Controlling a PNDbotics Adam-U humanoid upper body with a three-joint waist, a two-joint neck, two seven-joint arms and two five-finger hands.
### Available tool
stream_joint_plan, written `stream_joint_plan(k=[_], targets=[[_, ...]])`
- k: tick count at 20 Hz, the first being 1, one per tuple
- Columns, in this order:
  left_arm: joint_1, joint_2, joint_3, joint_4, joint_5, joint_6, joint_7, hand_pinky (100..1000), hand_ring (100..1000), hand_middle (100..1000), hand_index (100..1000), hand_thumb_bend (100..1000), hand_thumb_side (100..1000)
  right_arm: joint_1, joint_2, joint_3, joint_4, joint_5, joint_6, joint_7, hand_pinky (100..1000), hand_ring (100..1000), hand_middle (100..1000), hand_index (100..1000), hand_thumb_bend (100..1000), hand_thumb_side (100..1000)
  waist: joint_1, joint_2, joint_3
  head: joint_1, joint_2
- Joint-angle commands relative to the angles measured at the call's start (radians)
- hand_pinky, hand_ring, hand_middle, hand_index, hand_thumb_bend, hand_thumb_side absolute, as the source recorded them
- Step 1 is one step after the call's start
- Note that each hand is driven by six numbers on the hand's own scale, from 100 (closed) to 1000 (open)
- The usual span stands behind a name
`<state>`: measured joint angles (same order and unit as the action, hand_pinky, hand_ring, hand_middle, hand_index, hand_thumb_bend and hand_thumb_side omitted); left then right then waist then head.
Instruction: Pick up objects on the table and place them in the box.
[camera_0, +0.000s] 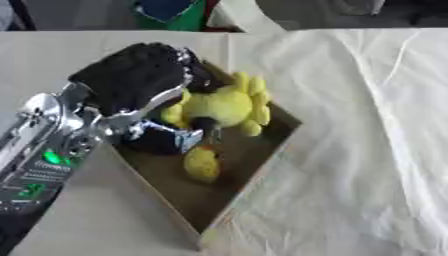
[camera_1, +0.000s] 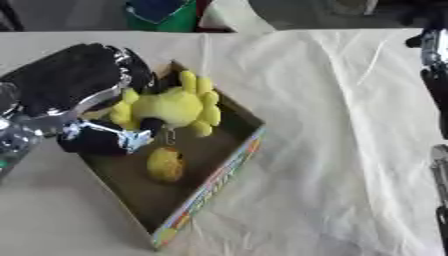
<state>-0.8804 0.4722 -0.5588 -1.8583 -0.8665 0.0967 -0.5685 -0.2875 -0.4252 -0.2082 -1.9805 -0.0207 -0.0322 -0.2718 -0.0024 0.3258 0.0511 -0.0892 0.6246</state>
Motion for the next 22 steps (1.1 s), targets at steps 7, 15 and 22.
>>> stream_joint_plan(k=[7,15,22], targets=[[-0.008,-0.009,-0.009,0.033,0.008,-0.032,-0.178,508,680,612,758,100,232,-0.004,-0.017,-0.003,-0.019,-0.006,0.002,-0.002,744,564,423,723,100,519,-0.003,-0.017,0.000,0.002,0.005],[-0.007,-0.009,0.034,0.001,-0.107,-0.043,-0.221,750,905,846,950,580,965,0.000,-0.017,-0.005,-0.019,-0.006,0.001,-0.004,743,564,424,723,100,516,-0.007,-0.021,0.004,0.000,0.008],[0.005,-0.026,0.196,-0.107,-0.138,0.063,-0.046,639,817,764,892,569,1000,0.000,-0.017,-0.007,-0.019,-0.007,-0.003,-0.009,742,564,424,723,100,515,-0.011,-0.024,0.011,-0.022,0.019]])
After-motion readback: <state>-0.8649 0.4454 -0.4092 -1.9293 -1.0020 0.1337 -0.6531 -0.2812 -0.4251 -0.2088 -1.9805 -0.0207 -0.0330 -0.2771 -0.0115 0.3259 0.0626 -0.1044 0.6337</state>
